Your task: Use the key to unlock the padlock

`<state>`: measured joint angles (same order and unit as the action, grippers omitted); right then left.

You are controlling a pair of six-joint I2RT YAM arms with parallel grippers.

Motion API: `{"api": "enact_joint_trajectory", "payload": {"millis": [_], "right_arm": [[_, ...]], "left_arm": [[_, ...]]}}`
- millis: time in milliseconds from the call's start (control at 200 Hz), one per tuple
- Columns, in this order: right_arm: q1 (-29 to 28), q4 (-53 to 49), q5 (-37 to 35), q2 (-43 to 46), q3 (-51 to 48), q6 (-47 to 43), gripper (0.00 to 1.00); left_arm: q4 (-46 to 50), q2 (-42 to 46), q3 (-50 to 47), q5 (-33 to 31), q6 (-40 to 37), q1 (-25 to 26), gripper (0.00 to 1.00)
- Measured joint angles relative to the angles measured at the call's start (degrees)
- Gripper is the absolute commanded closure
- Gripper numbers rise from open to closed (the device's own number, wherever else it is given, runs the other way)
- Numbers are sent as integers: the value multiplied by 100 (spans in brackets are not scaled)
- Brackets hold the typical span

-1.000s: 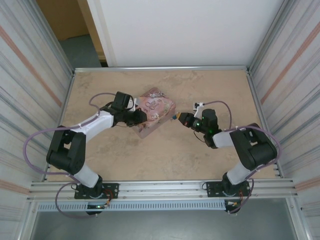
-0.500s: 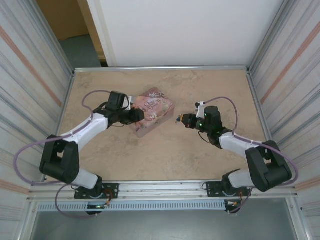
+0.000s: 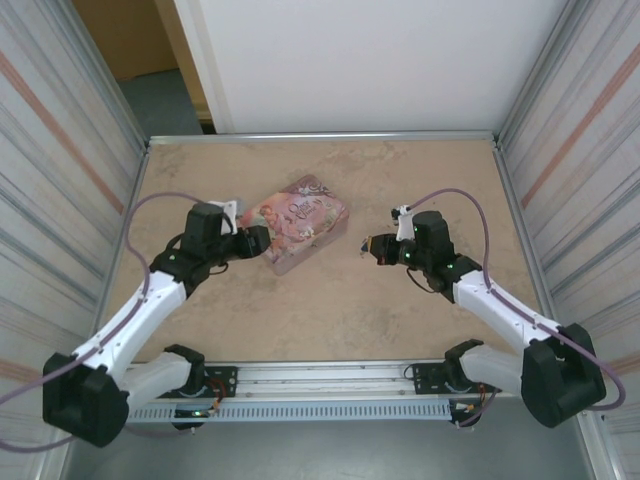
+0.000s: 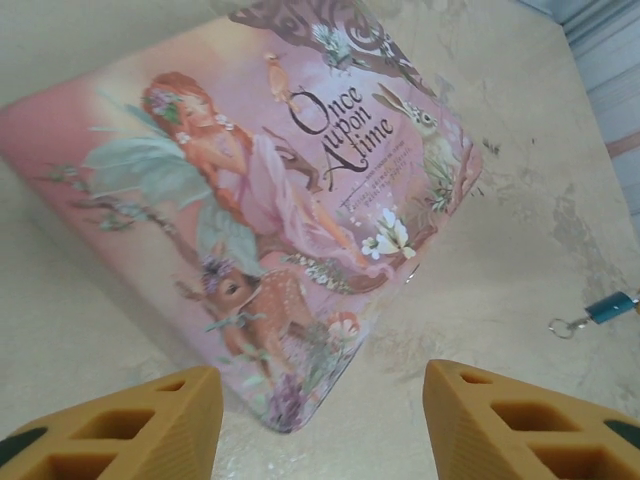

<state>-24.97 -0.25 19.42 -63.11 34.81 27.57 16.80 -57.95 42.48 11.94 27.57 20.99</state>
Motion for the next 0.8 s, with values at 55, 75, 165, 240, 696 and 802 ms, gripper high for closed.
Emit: {"api": "enact_joint_trajectory", "payload": {"millis": [55,75,165,240,696,802], "right_arm": [[-68,-339,-55,109,98,-111,100],[-94,-461,-61,155,131,-138,100],[-197,-1001,-157,348,295,-278,100],[-284,-1486,-221,492,463,-389,100],[-1078,-4151,-861,990,1108,-560,100],[-1329,-4511,-918,984,1113,-511,100]], "left_arm": [[52,271,-144,-122,-20,-61,38],[74,352,-184,-151,-39,-85,38],[179,715,-393,-258,-39,-254,36],[289,992,-560,-284,-42,-446,35],[872,2649,-1368,-391,-42,-1224,23],[944,2822,-1445,-450,-42,-1244,23]]}}
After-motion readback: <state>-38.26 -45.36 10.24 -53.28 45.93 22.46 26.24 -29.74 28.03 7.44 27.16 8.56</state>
